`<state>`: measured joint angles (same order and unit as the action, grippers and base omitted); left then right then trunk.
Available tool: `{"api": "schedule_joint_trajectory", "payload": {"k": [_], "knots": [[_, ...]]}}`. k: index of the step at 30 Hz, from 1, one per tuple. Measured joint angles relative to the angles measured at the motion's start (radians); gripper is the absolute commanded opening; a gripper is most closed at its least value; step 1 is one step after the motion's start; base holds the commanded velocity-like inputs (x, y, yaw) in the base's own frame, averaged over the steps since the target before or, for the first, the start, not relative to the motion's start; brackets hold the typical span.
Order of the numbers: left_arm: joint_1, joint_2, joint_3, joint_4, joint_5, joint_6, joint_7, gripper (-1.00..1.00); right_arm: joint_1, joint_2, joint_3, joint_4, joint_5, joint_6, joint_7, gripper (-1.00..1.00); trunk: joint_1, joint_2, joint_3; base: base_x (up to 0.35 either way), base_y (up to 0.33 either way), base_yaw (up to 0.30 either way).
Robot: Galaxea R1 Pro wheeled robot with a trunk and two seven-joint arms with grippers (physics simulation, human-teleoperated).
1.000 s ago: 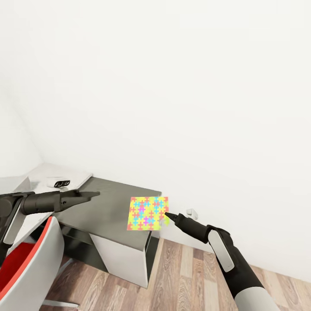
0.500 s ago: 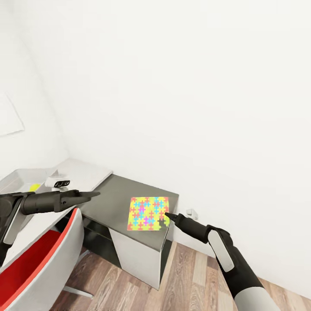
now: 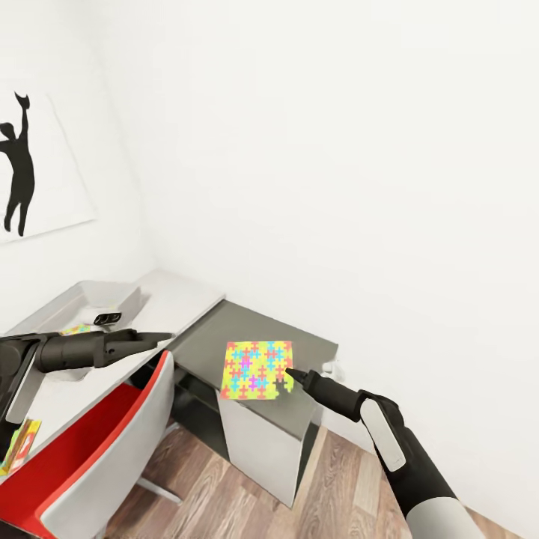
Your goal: Put all the toys in the child's room - the three board games (two on the bed and one on the table), the two jigsaw puzzles on the table, and the tennis ball on the table - inside the toy box on the table in the child's room.
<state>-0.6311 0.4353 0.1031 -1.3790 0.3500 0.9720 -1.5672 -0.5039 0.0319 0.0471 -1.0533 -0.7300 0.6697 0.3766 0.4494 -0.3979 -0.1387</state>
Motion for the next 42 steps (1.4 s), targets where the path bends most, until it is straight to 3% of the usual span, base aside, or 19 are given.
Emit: {"api": "schedule_joint_trajectory", "payload": {"k": [27,42], "knots": [[0.0,0.0,0.0,0.0,0.0,-0.001,0.0,1.0,0.0,0.0,0.0,0.0,0.0,0.001,0.0,-1.0,0.0,0.0,0.022,0.0,0.189,0.263],[0.0,0.0,0.0,0.0,0.0,-0.001,0.0,1.0,0.0,0.0,-0.001,-0.001,-0.001,0.0,0.0,-1.0,0.0,0.0,0.023,0.0,0.004,0.023]]}}
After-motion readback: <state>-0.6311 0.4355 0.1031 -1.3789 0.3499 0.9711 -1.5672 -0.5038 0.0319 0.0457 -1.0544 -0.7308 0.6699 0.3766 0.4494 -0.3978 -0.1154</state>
